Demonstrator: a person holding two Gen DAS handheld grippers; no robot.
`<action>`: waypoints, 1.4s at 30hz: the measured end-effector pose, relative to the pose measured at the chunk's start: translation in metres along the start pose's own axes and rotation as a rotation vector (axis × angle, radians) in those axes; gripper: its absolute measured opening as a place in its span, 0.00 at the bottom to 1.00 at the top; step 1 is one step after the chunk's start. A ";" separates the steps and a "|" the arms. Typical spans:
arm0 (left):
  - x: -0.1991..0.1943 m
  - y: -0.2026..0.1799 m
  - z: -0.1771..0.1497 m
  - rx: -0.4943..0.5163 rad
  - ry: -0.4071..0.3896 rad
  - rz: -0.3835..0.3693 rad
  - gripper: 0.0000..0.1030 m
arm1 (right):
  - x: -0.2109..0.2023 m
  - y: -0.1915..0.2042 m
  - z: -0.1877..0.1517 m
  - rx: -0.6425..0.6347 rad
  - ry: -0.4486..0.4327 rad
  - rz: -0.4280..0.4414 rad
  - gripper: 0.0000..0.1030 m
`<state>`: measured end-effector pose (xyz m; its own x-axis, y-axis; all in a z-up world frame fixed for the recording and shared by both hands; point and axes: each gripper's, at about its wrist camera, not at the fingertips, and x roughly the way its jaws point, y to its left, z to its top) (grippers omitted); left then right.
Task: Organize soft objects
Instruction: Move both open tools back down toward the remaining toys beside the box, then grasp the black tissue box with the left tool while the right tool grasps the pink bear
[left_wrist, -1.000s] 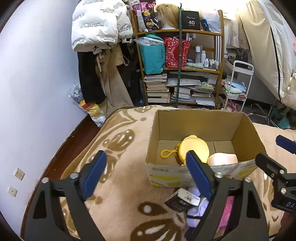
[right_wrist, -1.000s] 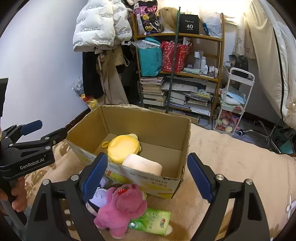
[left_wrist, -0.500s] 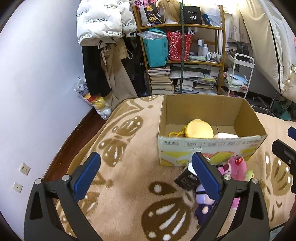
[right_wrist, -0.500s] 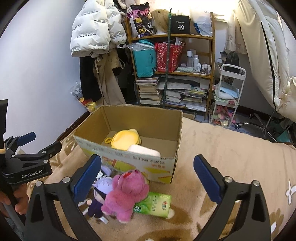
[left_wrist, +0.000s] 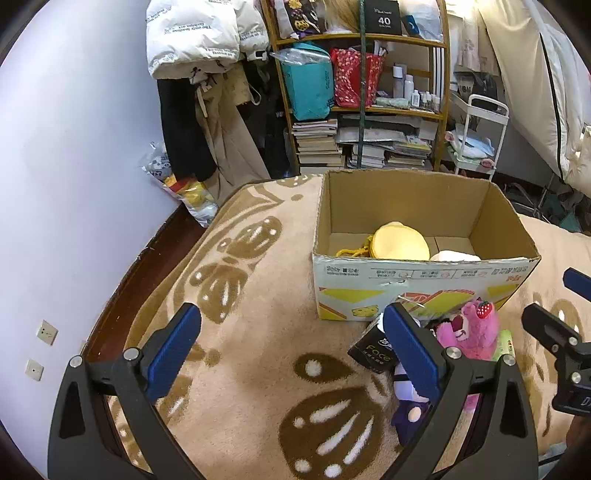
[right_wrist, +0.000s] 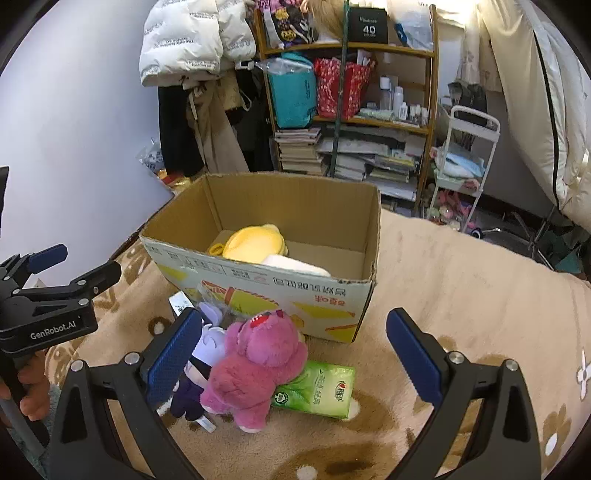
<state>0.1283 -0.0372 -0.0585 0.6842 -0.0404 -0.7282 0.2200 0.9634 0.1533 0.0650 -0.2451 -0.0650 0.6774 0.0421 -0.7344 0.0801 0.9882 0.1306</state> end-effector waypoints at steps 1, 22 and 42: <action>0.002 0.000 0.001 0.002 0.002 -0.006 0.95 | 0.002 0.000 0.000 0.002 0.006 0.000 1.00; 0.037 -0.019 -0.004 0.072 0.094 -0.046 0.95 | 0.053 0.012 -0.015 -0.030 0.175 0.027 1.00; 0.072 -0.046 -0.015 0.179 0.226 -0.143 0.95 | 0.087 0.014 -0.033 -0.036 0.320 0.026 1.00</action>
<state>0.1568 -0.0802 -0.1283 0.4706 -0.0925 -0.8775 0.4348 0.8897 0.1394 0.1012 -0.2225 -0.1487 0.4144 0.1063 -0.9039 0.0359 0.9905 0.1329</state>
